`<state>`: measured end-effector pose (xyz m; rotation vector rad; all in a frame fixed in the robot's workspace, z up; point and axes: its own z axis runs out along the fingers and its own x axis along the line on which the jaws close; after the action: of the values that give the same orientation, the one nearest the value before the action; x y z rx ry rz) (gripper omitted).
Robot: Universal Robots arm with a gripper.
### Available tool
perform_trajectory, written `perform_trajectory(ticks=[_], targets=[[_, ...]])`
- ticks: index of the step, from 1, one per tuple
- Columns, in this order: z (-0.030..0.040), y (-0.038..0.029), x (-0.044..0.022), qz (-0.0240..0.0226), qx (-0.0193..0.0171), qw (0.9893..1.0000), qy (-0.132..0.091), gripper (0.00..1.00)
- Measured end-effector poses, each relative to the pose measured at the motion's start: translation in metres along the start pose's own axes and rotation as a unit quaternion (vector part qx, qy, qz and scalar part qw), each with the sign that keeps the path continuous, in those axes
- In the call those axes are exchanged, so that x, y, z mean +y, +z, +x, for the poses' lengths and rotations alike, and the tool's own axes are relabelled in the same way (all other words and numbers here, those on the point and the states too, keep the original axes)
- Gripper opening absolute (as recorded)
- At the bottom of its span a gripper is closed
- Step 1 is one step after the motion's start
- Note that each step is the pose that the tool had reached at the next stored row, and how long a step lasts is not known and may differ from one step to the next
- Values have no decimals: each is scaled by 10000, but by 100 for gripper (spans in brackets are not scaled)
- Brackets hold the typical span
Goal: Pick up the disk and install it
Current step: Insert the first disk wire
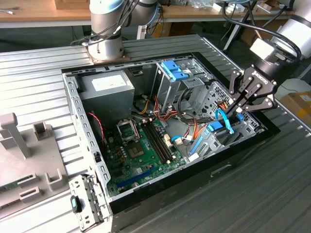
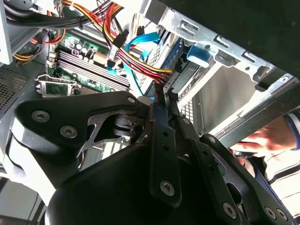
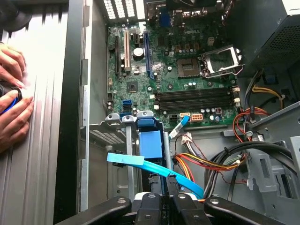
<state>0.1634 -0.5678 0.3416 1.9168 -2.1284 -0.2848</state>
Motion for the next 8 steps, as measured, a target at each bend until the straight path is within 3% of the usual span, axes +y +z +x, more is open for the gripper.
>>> perform_trajectory(ticks=[8], targets=[[-1, 28, -9, 3, 27, 10000, -2, 16]])
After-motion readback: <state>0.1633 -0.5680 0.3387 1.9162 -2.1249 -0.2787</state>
